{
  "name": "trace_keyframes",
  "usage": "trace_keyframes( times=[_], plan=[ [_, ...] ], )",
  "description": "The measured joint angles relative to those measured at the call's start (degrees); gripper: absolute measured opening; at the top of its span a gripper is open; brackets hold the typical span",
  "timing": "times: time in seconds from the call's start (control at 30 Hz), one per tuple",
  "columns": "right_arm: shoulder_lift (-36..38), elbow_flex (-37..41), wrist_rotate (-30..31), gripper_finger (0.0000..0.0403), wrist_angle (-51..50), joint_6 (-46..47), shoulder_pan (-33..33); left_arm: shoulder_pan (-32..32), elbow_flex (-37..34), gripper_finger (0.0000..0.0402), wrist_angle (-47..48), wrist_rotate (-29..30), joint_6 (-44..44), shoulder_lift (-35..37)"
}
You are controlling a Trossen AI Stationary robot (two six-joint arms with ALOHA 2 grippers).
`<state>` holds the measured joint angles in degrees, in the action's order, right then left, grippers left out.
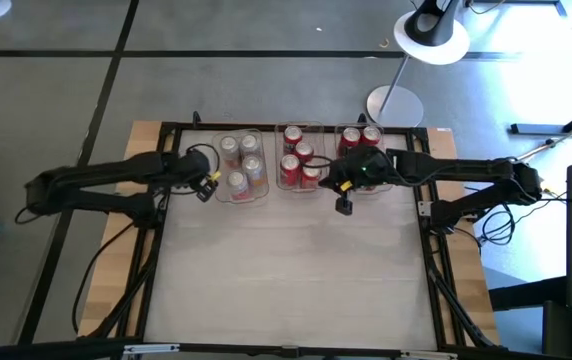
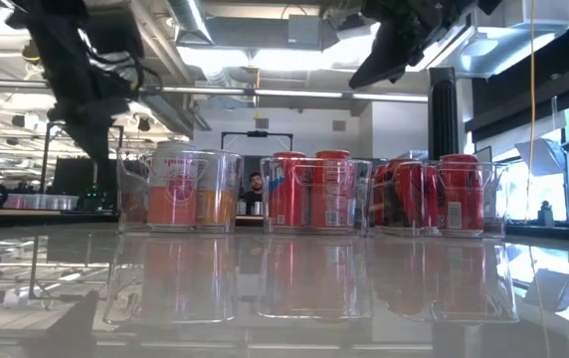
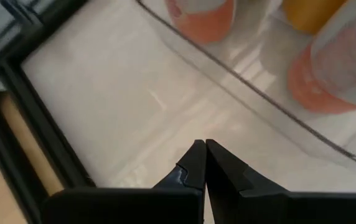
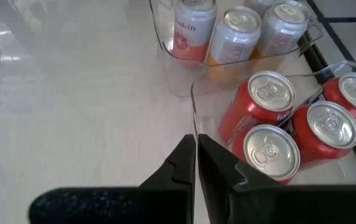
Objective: Sort soda cans
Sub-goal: Adjust the transparent bins
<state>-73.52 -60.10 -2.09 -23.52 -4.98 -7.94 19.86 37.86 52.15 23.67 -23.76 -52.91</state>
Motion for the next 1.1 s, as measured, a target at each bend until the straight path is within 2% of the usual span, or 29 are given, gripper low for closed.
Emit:
trace_keyframes(
  times=[0.1,0.3,0.5,0.77,1.1],
  plan=[
    [0.0,0.27,-0.02,0.0019,-0.73,-0.74,0.02,2.8,0.0,0.0,-1.58,-2.92,1.85,-3.45],
    [0.0,4.73,-0.82,0.0019,0.73,-1.45,0.02,6.92,0.0,0.0,-4.41,-4.39,3.46,-10.47],
    [-0.02,7.32,-2.06,0.0019,2.22,-1.38,0.04,9.18,0.05,0.0,-15.52,-6.43,10.07,-15.38],
    [-0.02,7.78,-2.67,0.0019,1.56,-1.44,0.04,14.39,0.05,0.0,-24.33,-7.89,14.7,-20.06],
    [-0.02,7.78,-2.67,0.0019,1.54,-1.53,0.04,19.16,0.08,0.0,-35.1,-11.24,28.82,-25.16]
  ],
)
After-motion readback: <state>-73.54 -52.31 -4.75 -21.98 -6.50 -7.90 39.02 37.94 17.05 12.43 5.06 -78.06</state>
